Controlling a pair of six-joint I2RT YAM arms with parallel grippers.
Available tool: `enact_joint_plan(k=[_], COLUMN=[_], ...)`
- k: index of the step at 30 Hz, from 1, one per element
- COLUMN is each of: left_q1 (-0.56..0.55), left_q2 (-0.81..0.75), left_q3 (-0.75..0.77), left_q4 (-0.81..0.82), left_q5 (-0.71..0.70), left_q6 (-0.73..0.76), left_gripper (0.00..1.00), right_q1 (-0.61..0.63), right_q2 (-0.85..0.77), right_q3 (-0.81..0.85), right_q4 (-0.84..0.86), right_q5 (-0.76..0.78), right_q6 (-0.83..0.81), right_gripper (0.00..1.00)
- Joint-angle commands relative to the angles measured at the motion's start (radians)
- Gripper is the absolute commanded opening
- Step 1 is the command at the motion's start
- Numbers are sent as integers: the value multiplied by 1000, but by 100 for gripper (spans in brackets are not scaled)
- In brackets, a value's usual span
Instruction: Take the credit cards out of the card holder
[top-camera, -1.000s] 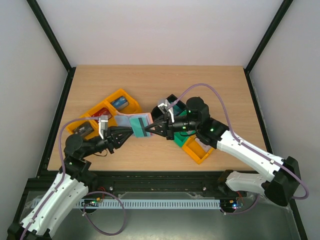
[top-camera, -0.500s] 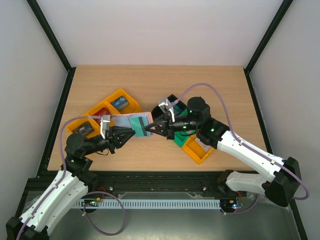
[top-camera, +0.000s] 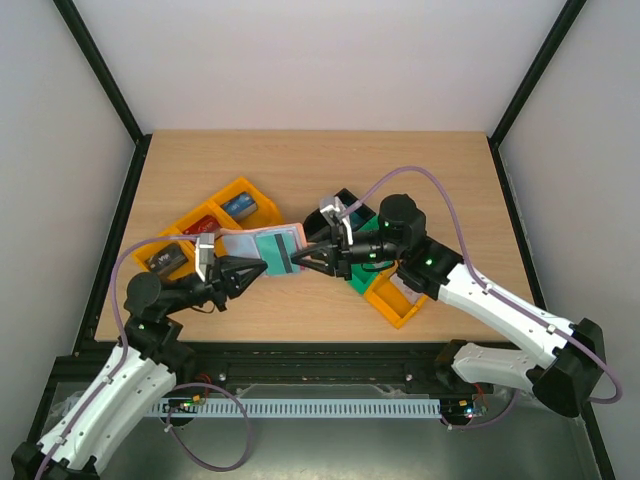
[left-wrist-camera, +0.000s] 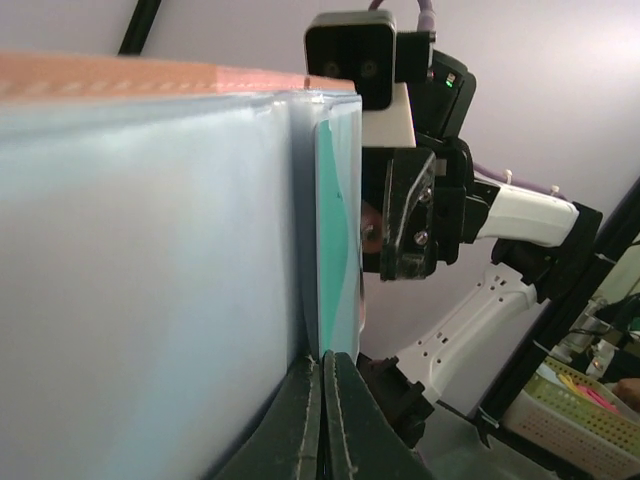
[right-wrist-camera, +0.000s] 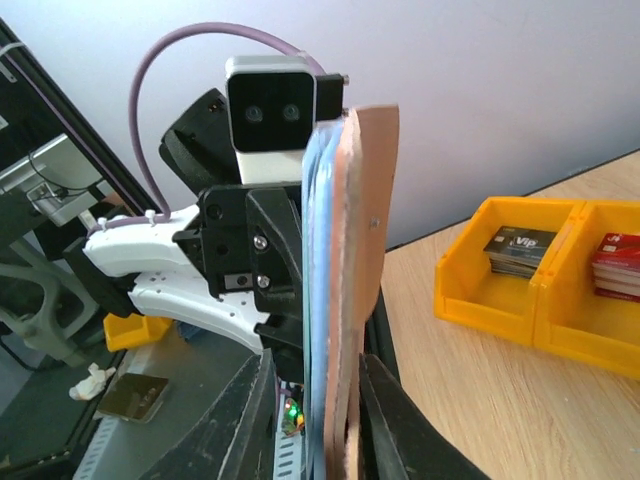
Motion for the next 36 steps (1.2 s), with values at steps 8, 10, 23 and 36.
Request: enact_joint_plan(k=[8,10,23,36], left_q1=[28,29,47,48], left_q2=[-35,-53,-84,-58], left_q3=[26,28,16,156], left_q4=[-49,-97,-176,-464], left_q5=[-29,-38,-57,-278], left_q6=[44,75,137,805], left_gripper=[2,2,2,2], right_q1=[-5,-8,-87,-250], right_q2=[-34,-48,-90,-114], right_q3=[10,5,11,-32], right_q4=[-51,-68,-190,-164], right_q5=[41,58,76,174], right_q6=[-31,-45,-91,26], right_gripper=[2,2,2,2])
